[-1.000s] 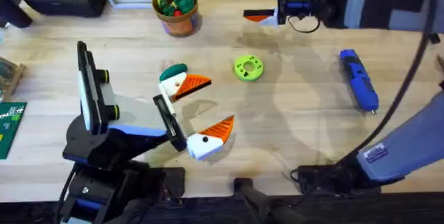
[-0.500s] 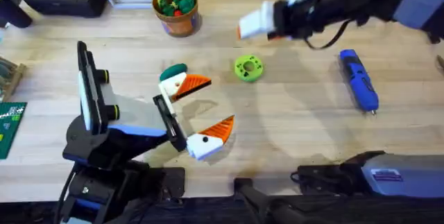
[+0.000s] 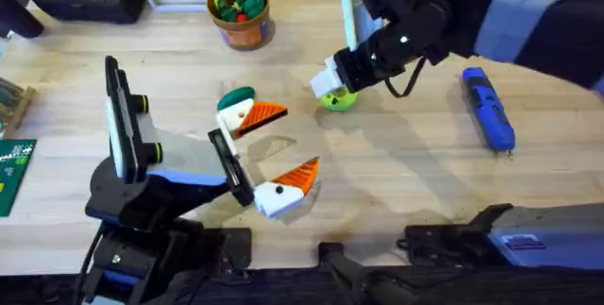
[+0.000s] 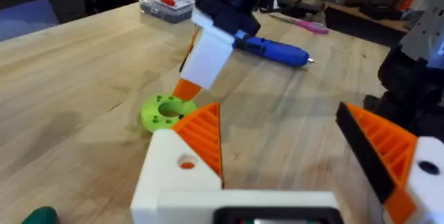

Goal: Pick up the gripper from the table and insert it into the empty holder that is missing its gripper. Then pick up a screw, insert it into the mounting hole, and use the screwdriver to tighten it. Finally, clean up the table by picking up the vegetable and placing it into the bucket.

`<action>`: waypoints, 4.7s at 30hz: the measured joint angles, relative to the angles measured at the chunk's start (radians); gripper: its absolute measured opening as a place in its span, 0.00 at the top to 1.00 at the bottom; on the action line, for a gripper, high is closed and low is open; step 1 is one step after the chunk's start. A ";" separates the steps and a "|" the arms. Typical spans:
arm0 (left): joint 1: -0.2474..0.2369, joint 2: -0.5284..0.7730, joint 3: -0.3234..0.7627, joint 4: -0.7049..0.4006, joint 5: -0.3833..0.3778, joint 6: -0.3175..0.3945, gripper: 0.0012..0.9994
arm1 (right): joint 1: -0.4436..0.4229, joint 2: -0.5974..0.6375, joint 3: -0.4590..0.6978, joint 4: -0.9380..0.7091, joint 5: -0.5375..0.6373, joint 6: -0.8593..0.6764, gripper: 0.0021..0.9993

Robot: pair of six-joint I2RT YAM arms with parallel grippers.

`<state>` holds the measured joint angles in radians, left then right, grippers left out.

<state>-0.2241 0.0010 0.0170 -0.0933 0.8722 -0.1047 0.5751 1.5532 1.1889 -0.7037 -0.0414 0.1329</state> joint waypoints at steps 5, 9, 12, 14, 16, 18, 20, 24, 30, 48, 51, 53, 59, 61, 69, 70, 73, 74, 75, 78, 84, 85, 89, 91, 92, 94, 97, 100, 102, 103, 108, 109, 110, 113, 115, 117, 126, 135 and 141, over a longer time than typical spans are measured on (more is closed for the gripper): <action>0.000 0.000 0.000 0.000 0.000 0.000 0.01 | 0.015 0.059 0.000 -0.005 0.011 0.000 0.43; 0.000 0.000 0.000 0.000 0.000 0.000 0.01 | 0.021 0.118 0.000 0.004 0.015 0.001 0.60; 0.000 0.000 0.000 0.000 0.000 0.000 0.01 | 0.024 0.154 0.000 0.016 0.020 0.000 0.70; 0.000 0.000 0.000 0.000 0.000 0.000 0.01 | 0.024 0.171 0.000 0.022 0.025 0.001 0.72; 0.000 0.000 0.000 0.000 0.000 0.000 0.01 | 0.024 0.177 0.000 0.032 0.027 0.005 0.72; 0.000 0.000 0.000 0.000 0.000 0.000 0.01 | 0.024 0.177 0.000 0.046 0.029 0.006 0.73; 0.000 0.000 0.000 0.000 0.000 0.000 0.01 | 0.024 0.177 0.000 0.054 0.030 0.009 0.73; 0.000 0.000 0.000 0.000 0.000 0.000 0.01 | 0.024 0.177 0.000 0.051 0.030 0.009 0.73; 0.000 0.000 0.000 0.000 0.000 0.000 0.01 | 0.027 0.195 0.002 0.034 0.041 0.009 0.81; 0.000 0.000 0.000 0.000 0.000 0.000 0.01 | 0.027 0.197 0.008 0.040 0.066 0.016 1.00; 0.000 0.000 0.000 0.000 0.000 0.000 0.01 | 0.027 0.181 0.015 0.022 0.103 0.016 1.00; 0.000 0.000 0.000 0.000 0.000 0.000 0.01 | 0.027 0.159 0.030 0.007 0.122 0.016 1.00; 0.000 0.000 0.000 0.000 0.000 0.000 0.01 | 0.027 0.079 0.121 -0.056 0.147 0.016 1.00; 0.000 0.000 0.000 0.000 0.000 0.000 0.01 | 0.029 0.066 0.166 -0.085 0.153 0.016 1.00; 0.000 0.000 0.000 0.000 0.000 0.000 0.01 | 0.108 0.077 0.399 -0.163 0.090 0.015 1.00; 0.000 0.000 0.000 0.000 0.000 0.000 0.01 | 0.124 0.077 0.420 -0.166 0.067 0.014 1.00; 0.000 0.000 0.000 0.000 0.000 0.000 0.01 | 0.171 0.077 0.473 -0.182 -0.012 0.004 1.00; 0.000 0.000 0.000 0.000 0.000 0.000 0.01 | 0.190 0.077 0.482 -0.190 -0.037 -0.003 1.00; 0.000 0.000 0.000 0.000 0.000 0.000 0.01 | 0.206 0.077 0.486 -0.193 -0.055 -0.007 1.00; 0.000 0.000 0.000 0.000 0.000 0.000 0.01 | 0.261 0.078 0.486 -0.207 -0.095 -0.016 1.00; 0.000 0.000 0.000 0.000 0.000 0.000 0.01 | 0.345 0.079 0.486 -0.215 -0.122 -0.037 1.00; 0.000 0.000 0.000 0.000 0.000 0.000 0.01 | 0.352 0.079 0.486 -0.216 -0.125 -0.037 1.00; 0.000 0.000 0.000 0.000 0.000 0.000 0.01 | 0.369 0.079 0.486 -0.221 -0.125 -0.037 1.00; 0.000 0.000 0.000 0.000 0.000 0.000 0.01 | 0.375 0.079 0.486 -0.227 -0.125 -0.037 1.00; 0.000 0.000 0.000 0.000 0.000 0.000 0.01 | 0.377 0.079 0.486 -0.230 -0.125 -0.037 1.00; 0.000 0.000 0.000 0.000 0.000 0.000 0.01 | 0.381 0.079 0.486 -0.232 -0.125 -0.037 1.00; 0.000 0.000 0.000 0.000 0.000 0.000 0.01 | 0.385 0.079 0.486 -0.232 -0.125 -0.037 1.00; 0.000 0.000 0.000 0.000 0.000 0.000 0.01 | 0.390 0.081 0.486 -0.232 -0.128 -0.037 1.00; 0.000 0.000 0.000 0.000 0.000 0.000 0.01 | 0.393 0.086 0.486 -0.235 -0.132 -0.037 1.00; 0.000 0.000 0.000 0.000 0.000 0.000 0.01 | 0.395 0.091 0.486 -0.238 -0.132 -0.037 1.00; 0.000 0.000 0.000 0.000 0.000 0.000 0.01 | 0.400 0.118 0.486 -0.240 -0.133 -0.045 1.00; 0.000 0.000 0.000 0.000 0.000 0.000 0.01 | 0.400 0.132 0.486 -0.240 -0.133 -0.053 1.00; 0.000 0.000 0.000 0.000 0.000 0.000 0.01 | 0.400 0.136 0.486 -0.240 -0.133 -0.054 1.00; 0.000 0.000 0.000 0.000 0.000 0.000 0.01 | 0.400 0.144 0.486 -0.240 -0.133 -0.058 1.00; 0.000 0.000 0.000 0.000 0.000 0.000 0.01 | 0.400 0.146 0.486 -0.239 -0.133 -0.060 1.00; 0.000 0.000 0.000 0.000 0.000 0.000 0.01 | 0.400 0.146 0.486 -0.239 -0.133 -0.060 1.00; 0.000 0.000 0.000 -0.001 0.000 -0.003 0.01 | 0.412 0.162 0.486 -0.235 -0.132 -0.060 1.00; 0.000 0.001 0.000 -0.001 0.003 -0.009 0.01 | 0.423 0.167 0.486 -0.232 -0.138 -0.063 0.58; 0.000 0.001 0.000 0.000 0.002 -0.009 0.01 | 0.388 0.166 0.490 -0.244 -0.095 -0.058 0.01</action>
<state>-0.2237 0.0017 0.0170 -0.0937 0.8745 -0.1135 0.9626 1.7187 1.6791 -0.9478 -0.1364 0.0754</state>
